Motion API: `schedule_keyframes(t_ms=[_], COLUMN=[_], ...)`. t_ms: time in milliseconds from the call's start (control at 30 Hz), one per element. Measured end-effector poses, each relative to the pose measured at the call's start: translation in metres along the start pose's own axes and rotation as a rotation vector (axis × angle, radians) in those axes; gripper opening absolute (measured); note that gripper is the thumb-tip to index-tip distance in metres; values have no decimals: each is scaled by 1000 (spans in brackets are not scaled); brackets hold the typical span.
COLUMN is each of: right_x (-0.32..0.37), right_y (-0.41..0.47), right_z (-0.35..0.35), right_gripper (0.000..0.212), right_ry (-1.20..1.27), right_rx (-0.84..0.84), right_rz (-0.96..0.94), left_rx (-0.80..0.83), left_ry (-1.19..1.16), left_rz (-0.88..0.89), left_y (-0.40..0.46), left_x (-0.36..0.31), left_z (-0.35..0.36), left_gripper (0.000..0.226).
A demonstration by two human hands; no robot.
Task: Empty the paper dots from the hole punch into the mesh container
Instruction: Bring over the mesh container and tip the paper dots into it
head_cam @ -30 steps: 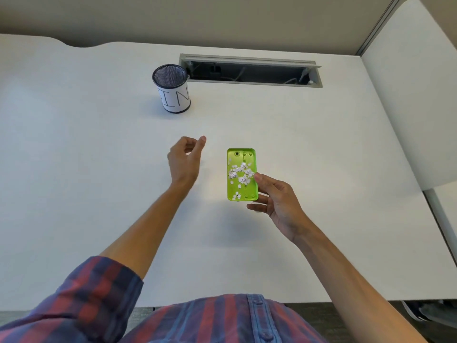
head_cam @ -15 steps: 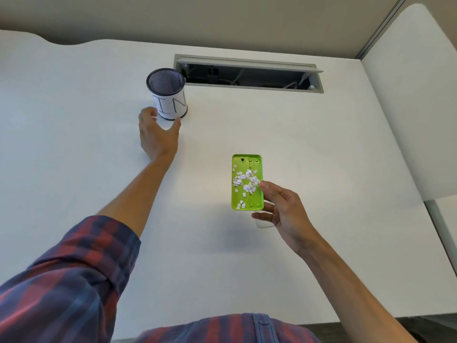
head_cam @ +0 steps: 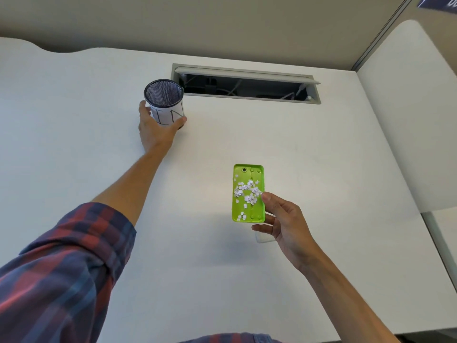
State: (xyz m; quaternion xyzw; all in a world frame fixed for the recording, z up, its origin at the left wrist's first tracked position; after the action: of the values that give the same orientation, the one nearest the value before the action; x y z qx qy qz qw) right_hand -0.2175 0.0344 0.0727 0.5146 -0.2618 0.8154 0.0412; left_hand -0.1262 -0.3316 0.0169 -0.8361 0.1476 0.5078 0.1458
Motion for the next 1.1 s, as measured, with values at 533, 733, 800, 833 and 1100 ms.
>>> schedule_keyframes(t_ms=[533,733,800,833,1100], right_x=[1,2,3,3,4], right_y=[-5,-8,-10,-11,-19], right_z=[-8,-8,-10,-11,-15], right_gripper=[24,24,26,26,28], right_ry=[41,70,89,97,114], right_rx=[-24,-31,-36,-37,-43], right_rz=[-15,-50,-60,-66,-113], left_rx=[38,83,103,113,199], left_ry=[-107,-153,-156,-156,-207], left_rz=[66,101,96,94,91], left_y=[-19,-80,-102,-114,-201], left_x=[-2,-4,-2,-1,4], left_z=[6,17,22,23,37], left_gripper=[81,71,73,74,77])
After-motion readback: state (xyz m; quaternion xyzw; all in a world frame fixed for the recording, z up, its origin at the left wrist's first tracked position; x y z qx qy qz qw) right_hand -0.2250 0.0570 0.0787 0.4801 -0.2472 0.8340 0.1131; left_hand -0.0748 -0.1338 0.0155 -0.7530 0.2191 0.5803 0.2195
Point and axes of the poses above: each hand's wrist, its own y-axis towards the middle knuckle, its own z-axis out of the palm, x = y × z, the point moved 10 cm from there along y, towards the middle knuckle, and after that the axes turned 13 degrees about x, right-handed, at the moved point
